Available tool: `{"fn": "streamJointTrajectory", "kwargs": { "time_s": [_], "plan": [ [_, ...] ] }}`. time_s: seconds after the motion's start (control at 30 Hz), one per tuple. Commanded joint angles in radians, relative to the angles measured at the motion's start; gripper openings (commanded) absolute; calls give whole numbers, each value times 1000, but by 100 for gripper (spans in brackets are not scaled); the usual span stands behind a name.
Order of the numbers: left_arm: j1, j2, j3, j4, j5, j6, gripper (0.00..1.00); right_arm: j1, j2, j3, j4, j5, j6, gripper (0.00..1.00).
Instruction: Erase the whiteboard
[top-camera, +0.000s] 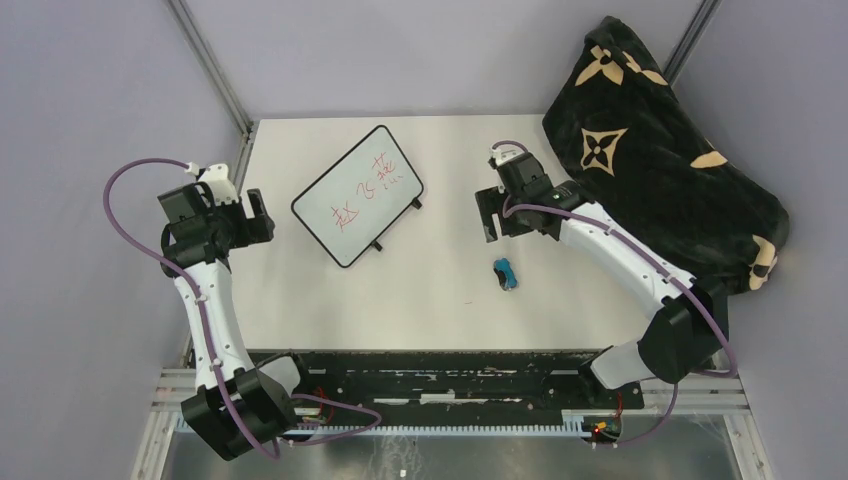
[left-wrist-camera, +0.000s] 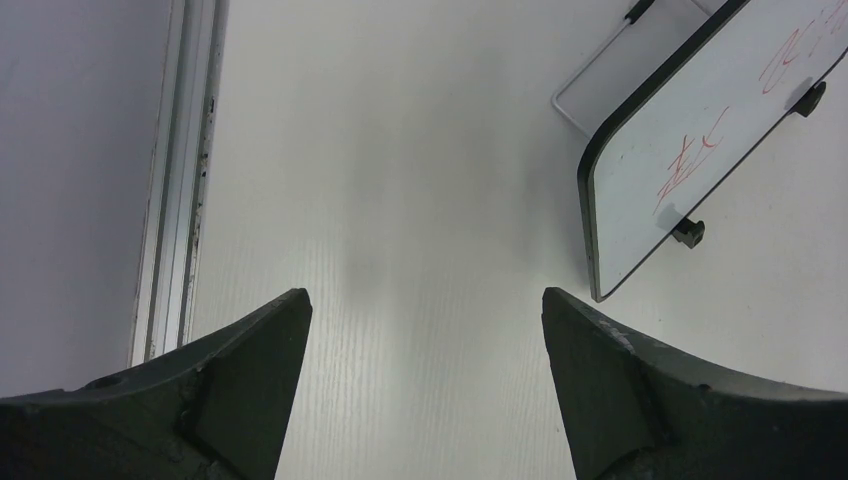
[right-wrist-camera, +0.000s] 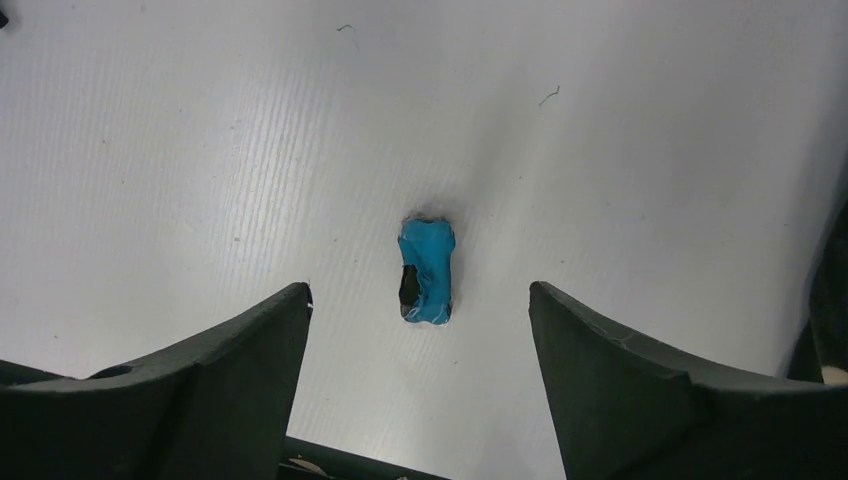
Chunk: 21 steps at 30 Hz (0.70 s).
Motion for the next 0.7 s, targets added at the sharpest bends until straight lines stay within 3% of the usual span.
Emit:
{"fn": "streamJointTrajectory", "kwargs": {
  "time_s": [0.0, 0.27, 0.37, 0.67],
  "plan": [
    [5, -16, 4, 24, 3, 40, 91, -5, -57, 6, 46, 26, 43, 97],
    [5, -11, 3, 14, 23, 32, 88, -4, -145, -54, 123, -117, 27, 100],
    [4, -12, -3, 12, 26, 31, 87, -5, -129, -42, 102, -116, 19, 95],
    [5, -23, -38, 2, 22, 78, 85, -7, -84, -89, 45, 98, 7, 84]
  ]
}}
